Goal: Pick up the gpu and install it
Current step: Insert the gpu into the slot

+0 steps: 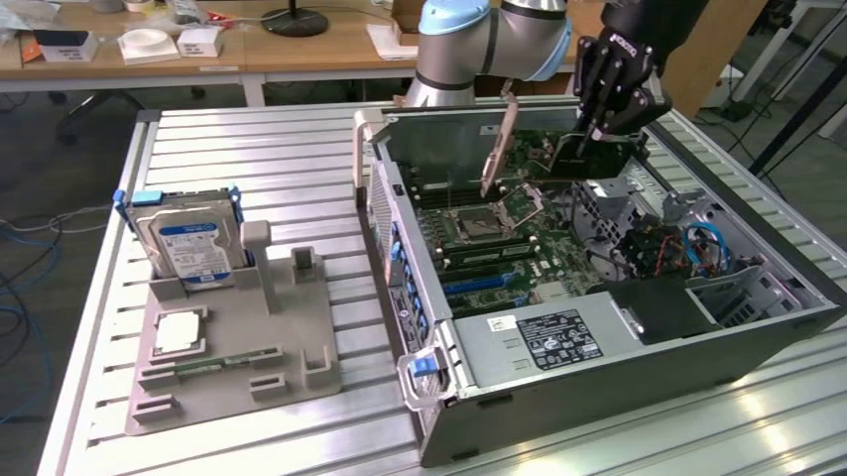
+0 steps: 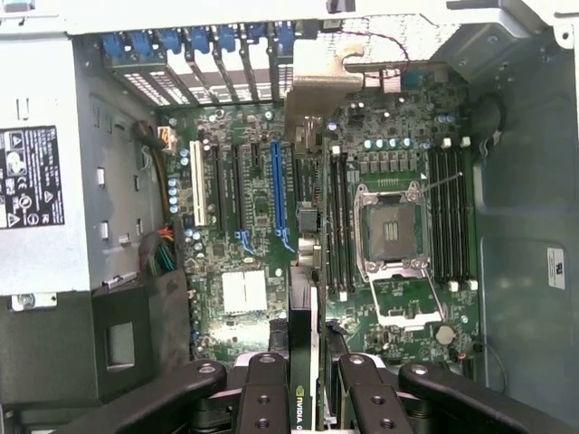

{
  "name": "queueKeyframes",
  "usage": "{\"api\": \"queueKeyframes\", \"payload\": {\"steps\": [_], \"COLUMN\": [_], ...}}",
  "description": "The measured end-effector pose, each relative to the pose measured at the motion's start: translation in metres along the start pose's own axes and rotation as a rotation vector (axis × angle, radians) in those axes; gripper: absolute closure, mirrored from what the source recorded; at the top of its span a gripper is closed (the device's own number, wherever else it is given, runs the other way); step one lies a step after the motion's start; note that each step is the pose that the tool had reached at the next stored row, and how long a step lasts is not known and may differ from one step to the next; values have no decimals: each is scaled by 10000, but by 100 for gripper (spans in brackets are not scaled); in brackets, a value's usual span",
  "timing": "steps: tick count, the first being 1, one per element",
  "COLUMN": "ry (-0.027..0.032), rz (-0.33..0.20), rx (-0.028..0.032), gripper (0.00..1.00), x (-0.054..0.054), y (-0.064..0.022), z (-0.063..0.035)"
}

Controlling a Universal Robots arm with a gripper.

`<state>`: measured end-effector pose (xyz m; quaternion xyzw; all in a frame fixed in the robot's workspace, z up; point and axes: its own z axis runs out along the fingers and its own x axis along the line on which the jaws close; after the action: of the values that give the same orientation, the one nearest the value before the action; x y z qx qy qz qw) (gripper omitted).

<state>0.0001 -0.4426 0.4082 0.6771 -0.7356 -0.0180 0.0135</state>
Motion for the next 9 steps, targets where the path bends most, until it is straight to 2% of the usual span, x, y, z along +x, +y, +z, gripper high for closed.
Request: {"api": "queueKeyframes", "payload": {"steps": [9], "ry": [-7], "rz": [-17], "rx": [-3], "gripper": [74], "x": [0], "y": [0], "z": [0]}}
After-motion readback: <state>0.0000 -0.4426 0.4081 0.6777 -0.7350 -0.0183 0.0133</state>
